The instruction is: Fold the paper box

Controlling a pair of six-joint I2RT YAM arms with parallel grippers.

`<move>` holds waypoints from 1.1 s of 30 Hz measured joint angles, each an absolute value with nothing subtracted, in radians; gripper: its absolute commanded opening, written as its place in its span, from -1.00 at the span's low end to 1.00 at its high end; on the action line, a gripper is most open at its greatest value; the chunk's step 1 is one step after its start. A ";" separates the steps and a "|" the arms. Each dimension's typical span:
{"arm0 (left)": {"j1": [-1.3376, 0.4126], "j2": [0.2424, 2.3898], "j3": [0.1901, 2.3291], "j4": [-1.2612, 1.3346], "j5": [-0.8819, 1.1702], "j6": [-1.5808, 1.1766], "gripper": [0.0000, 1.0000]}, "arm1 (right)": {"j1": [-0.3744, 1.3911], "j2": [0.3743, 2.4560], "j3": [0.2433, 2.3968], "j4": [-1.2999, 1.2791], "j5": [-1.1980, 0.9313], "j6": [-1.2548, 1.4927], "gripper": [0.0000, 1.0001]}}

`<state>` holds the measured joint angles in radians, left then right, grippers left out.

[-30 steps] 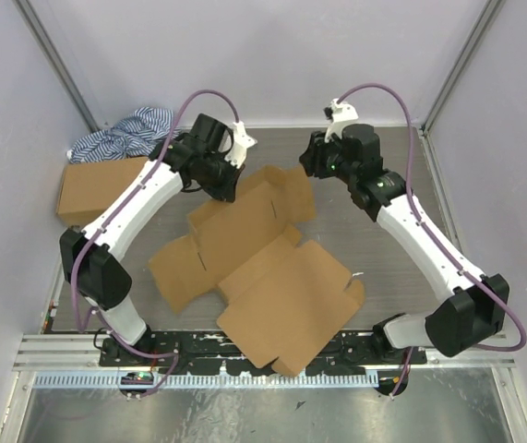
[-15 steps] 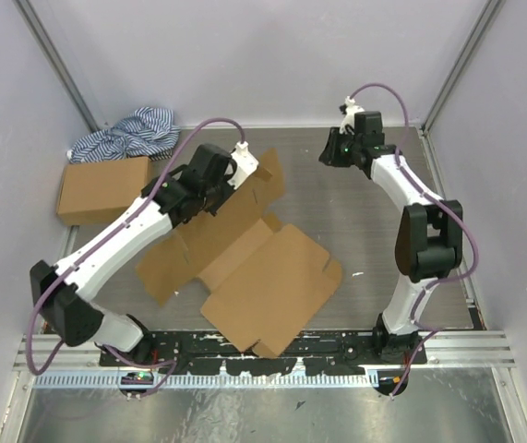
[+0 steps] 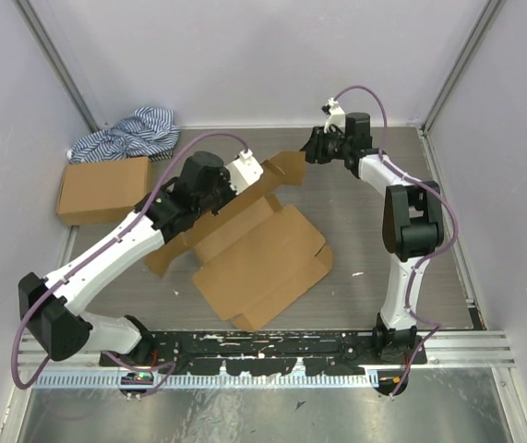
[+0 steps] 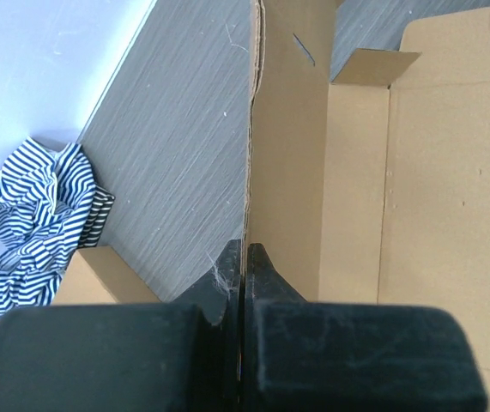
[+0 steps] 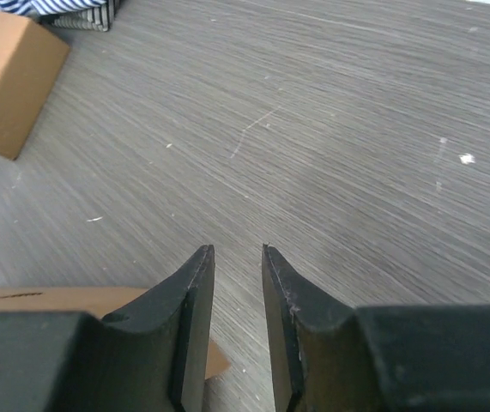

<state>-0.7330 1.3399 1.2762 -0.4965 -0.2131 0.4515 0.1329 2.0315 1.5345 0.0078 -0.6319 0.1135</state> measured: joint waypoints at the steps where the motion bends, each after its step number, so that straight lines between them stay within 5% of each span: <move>1: -0.733 1.345 1.271 -0.493 -0.213 0.459 -1.00 | 0.130 2.050 1.536 0.031 -0.662 0.120 -0.34; 13: -0.734 1.514 1.290 -0.440 -0.273 0.527 -1.00 | 0.112 2.114 1.404 0.226 -0.924 0.156 -0.34; 33: -0.784 1.618 1.338 -0.423 -0.480 0.581 -1.00 | 0.111 1.994 1.326 0.046 -1.070 -0.089 -0.26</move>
